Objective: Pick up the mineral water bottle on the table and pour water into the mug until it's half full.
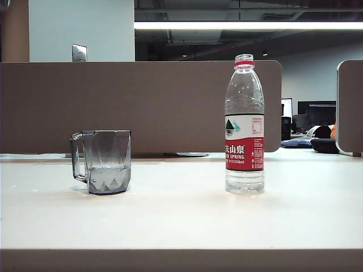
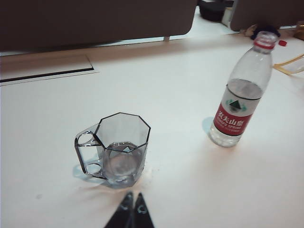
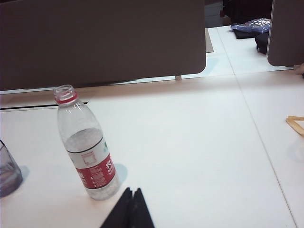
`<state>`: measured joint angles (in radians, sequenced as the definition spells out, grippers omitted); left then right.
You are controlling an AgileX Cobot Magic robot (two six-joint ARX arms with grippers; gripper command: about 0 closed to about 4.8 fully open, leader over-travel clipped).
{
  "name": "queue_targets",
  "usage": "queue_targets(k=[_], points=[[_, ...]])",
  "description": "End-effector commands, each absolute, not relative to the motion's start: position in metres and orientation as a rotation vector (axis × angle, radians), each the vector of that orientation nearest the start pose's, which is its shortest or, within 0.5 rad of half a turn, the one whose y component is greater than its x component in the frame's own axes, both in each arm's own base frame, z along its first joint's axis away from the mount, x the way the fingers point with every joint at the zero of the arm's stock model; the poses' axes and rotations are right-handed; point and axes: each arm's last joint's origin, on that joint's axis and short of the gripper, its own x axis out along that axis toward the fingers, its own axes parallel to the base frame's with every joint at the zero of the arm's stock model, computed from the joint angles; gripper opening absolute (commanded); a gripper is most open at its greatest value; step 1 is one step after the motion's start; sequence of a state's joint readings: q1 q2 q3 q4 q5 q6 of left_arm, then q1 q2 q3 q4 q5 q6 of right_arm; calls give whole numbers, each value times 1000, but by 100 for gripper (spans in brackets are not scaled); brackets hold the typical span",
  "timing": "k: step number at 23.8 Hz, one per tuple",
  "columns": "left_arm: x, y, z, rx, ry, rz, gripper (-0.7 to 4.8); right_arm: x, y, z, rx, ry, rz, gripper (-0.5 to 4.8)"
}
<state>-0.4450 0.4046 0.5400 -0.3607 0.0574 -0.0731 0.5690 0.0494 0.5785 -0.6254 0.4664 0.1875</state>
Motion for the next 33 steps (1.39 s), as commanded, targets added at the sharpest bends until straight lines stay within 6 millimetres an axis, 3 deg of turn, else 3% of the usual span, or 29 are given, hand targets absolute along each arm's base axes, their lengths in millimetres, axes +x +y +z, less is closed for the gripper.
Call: queue_targets(k=[1,7,11,18,23,28,33], points=[[99,-50,266,-27,86,-540,-3,47,16,268,153,62,150,-5],[106,-55,215,54,37,-594,-5,76,36,220,197,-18,217,-5],[106,-56,191,39,35,-641,-4,83,41,193,168,22,212,-5],[95,-51,176,-22,-19,-637,-5,84,43,183,75,48,254,-5],[89,-46,170,-39,-30,-544,-6,85,44,175,39,63,253,-5],[88,-41,166,27,-21,-483,-6,88,46,156,8,91,252,-5],[92,-33,167,28,-24,-399,-6,90,41,158,-32,69,189,-5]])
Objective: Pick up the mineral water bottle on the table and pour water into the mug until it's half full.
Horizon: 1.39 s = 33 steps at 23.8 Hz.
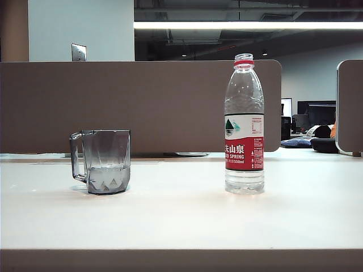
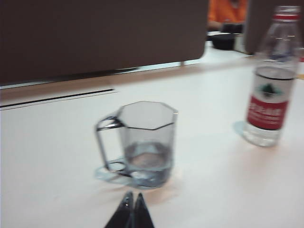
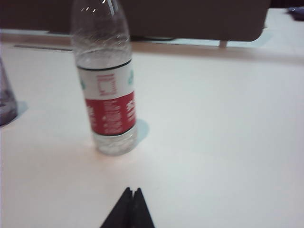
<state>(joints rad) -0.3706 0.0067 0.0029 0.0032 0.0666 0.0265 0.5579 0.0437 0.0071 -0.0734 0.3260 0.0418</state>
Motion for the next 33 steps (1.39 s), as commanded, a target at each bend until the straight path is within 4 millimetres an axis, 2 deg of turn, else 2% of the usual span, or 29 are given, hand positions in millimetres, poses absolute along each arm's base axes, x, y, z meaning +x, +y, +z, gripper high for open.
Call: queue_targets(k=[1,15,20,33], points=[[92,-32,167,28,-26,-388,-6,90,40,158,-38,60,175,-5],[97,-10,169,31,-42,-213,-5,100,4,161,-9,39,-51,-5],[97,-6,169,10,-41,-105,-5,100,2,160,4,45,-40,-5],[97,-6,169,7,-35,-90,-5,100,2,160,4,47,-41,-5]])
